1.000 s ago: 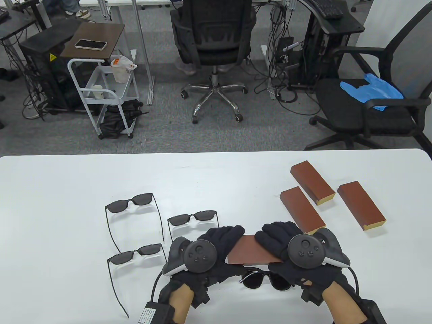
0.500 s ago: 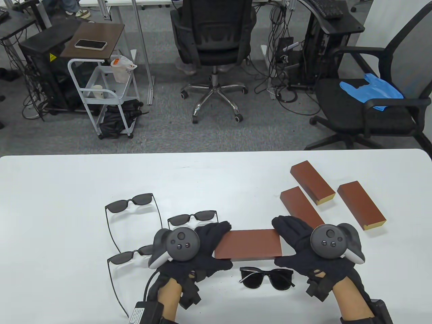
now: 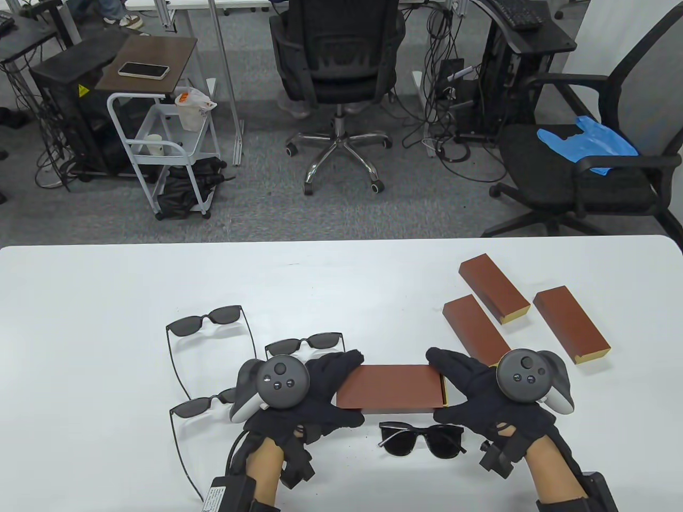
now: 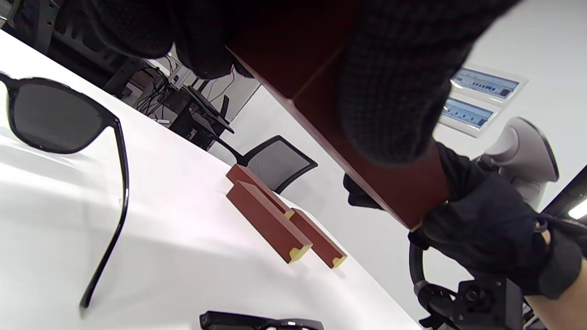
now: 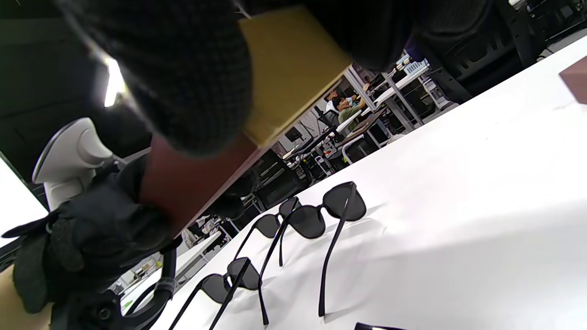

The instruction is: Slide to open storage boxes and store sunglasses

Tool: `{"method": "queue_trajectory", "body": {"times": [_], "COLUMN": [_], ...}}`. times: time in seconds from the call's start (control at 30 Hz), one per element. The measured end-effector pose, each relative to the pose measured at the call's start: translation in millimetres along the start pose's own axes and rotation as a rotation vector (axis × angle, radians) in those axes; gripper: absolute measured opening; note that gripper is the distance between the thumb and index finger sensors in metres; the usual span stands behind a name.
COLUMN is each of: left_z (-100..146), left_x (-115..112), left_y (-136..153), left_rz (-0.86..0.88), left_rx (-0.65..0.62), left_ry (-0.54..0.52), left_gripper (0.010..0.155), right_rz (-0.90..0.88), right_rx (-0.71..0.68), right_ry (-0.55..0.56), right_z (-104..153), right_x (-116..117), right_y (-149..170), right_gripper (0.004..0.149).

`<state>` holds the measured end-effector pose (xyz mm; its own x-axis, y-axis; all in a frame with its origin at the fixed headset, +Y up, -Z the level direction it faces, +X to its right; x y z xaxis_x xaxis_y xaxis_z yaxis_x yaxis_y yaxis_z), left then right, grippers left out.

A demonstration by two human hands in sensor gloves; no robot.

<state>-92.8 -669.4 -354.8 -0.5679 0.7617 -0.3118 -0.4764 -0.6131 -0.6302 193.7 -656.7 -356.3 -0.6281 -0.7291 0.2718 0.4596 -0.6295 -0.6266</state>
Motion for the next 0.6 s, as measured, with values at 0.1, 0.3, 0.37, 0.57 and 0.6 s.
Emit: {"method": "queue_trajectory", "body": {"times": [0.1, 0.3, 0.37, 0.57, 0.6], "left_z": [5, 13, 14, 16, 17], "left_x": [5, 13, 15, 18, 19], "left_y": [6, 18, 19, 22, 23], "left_rz": [0.017, 0.084, 0.104, 0.209, 0.254], "left_rx": [0.018, 0.04, 0.037, 0.033, 0.024], "left_ry": [-0.018, -0.059, -0.079, -0.161, -0.2], "left_gripper": [0.093, 0.093, 0.093, 0.092, 0.093], "right_rz": [-0.046, -0.17, -0.194, -0.256, -0.268], "right_rx": [0.028, 0.052, 0.053, 0.04, 0.032], "right_ry": [0.032, 0.109, 0.131, 0.175, 0.19], "right_z": [6, 19, 22, 28, 28], "right_x": [-9, -27, -33, -42, -43], "right_y": [9, 25, 29, 31, 31], "right_gripper": [0.083, 0.081, 0.08, 0.079, 0.079]}}
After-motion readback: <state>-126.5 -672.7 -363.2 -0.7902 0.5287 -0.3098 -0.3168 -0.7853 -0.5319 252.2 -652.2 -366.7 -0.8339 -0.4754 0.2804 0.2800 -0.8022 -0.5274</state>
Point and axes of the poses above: the tracker on the back of each hand, its own y axis roughly to the little-finger side, its own z axis roughly from the fingertips to the wrist, x = y × z, the point moved 5 cm from there along -z, roughly from the wrist to the fingertips, and after that the axes turned 13 degrees about -x, right-handed, at the moved point
